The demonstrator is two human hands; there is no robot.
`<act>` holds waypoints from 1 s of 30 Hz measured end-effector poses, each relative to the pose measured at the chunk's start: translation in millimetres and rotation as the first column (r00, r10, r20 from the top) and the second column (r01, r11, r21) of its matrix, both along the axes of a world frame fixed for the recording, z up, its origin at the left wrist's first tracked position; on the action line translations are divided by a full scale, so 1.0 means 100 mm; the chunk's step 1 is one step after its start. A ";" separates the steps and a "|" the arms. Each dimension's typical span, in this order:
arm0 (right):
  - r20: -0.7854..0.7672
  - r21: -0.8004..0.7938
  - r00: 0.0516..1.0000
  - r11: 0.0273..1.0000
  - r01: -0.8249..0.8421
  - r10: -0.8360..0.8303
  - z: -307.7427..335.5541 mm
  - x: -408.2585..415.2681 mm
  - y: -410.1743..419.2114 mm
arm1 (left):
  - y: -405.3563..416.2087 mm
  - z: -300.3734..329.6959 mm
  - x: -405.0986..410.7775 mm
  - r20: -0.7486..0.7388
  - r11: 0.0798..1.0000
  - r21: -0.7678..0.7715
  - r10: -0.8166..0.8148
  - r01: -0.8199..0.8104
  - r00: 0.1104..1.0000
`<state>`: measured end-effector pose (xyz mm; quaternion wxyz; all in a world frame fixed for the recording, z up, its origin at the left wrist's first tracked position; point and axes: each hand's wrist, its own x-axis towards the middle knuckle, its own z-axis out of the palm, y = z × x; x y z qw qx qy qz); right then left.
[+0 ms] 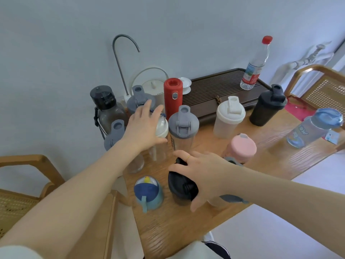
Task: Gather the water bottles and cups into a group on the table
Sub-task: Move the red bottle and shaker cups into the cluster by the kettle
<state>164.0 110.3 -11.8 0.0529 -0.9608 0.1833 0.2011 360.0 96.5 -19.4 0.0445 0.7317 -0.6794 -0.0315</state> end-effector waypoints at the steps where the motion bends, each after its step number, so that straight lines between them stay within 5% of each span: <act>1: 0.010 -0.022 1.000 1.000 0.012 -0.011 -0.03 0.01 0.02 | -0.01 0.01 -0.01 0.044 0.999 -0.028 -0.025 0.026 0.999; 5: 0.037 -0.085 0.992 0.989 0.123 -0.120 -0.04 -0.01 0.04 | -0.12 0.14 -0.18 0.168 0.971 -0.075 -0.212 0.227 0.963; 10: 0.044 -0.107 0.974 0.968 0.227 -0.223 0.01 -0.02 -0.11 | -0.39 0.21 -0.48 0.310 0.943 0.126 -0.333 0.309 0.890; 24: 0.071 -0.053 0.944 0.944 0.327 -0.323 0.01 -0.18 -0.78 | -0.67 -0.03 -0.60 0.316 0.985 0.167 -0.090 0.038 0.944; 28: 0.084 -0.071 0.962 0.961 0.266 -0.260 0.07 -0.22 -0.87 | -0.58 0.06 -0.55 0.301 0.984 0.138 -0.150 0.113 0.942; 30: 0.222 -0.026 0.939 0.962 0.273 -0.261 0.16 -0.21 -0.96 | -0.44 0.16 -0.46 0.306 0.988 0.073 -0.154 0.138 0.940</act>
